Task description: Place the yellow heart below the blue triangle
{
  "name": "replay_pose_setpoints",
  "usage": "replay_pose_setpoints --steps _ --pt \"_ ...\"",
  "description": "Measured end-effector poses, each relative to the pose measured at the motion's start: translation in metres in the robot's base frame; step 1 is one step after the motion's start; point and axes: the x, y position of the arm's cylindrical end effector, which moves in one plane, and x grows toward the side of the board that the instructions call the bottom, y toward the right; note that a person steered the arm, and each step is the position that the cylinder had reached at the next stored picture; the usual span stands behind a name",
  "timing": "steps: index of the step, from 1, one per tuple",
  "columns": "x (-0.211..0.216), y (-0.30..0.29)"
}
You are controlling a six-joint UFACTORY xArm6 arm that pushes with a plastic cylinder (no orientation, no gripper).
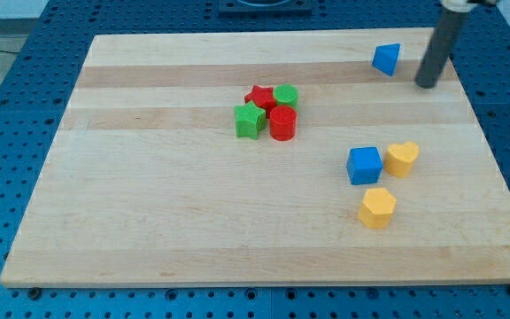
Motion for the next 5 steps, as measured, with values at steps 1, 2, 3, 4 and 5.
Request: replay_pose_setpoints --steps 1,2,3,4,5 --pt "-0.046 -0.016" --pt "-0.056 -0.026" --pt "-0.02 -0.01" --pt "-0.015 -0.053" --pt "-0.041 -0.061"
